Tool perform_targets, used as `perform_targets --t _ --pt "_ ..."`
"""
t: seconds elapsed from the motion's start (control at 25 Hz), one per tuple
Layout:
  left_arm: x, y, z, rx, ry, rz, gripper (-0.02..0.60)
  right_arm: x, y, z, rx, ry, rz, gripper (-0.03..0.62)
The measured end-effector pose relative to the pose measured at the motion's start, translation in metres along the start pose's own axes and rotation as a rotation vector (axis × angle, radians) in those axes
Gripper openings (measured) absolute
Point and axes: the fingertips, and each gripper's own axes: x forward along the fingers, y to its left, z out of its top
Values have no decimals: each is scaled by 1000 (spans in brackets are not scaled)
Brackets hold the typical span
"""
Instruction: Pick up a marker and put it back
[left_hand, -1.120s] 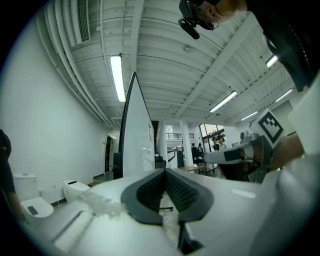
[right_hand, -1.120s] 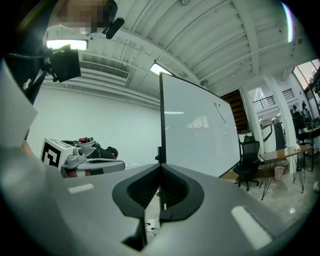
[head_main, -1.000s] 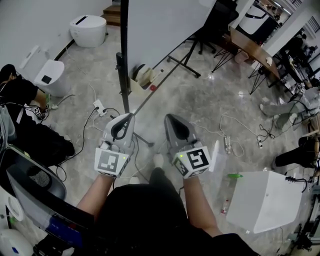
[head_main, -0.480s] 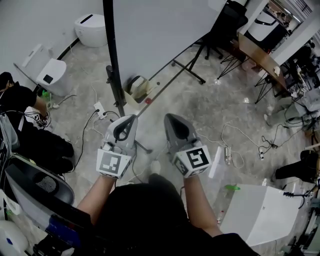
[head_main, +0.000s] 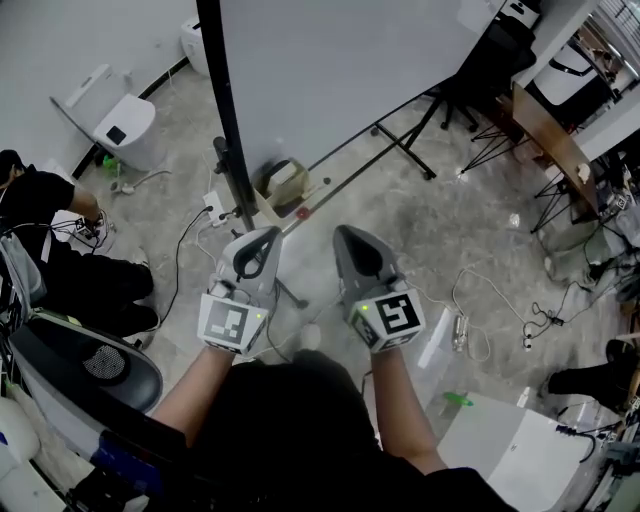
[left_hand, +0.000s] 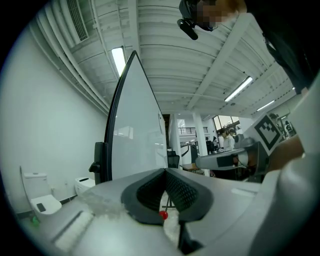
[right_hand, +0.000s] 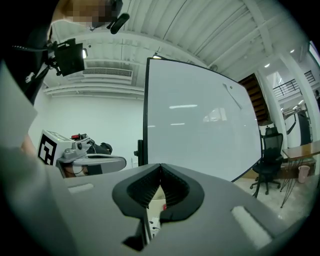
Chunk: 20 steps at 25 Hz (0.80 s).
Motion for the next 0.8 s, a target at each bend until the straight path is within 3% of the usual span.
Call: perform_targets --t 0.36,0.8 --pt "19 5 1 -3 24 74 3 30 -42 -5 13 27 116 9" --pt "39 12 -16 5 56 166 3 50 -38 -20 -8 31 182 11"
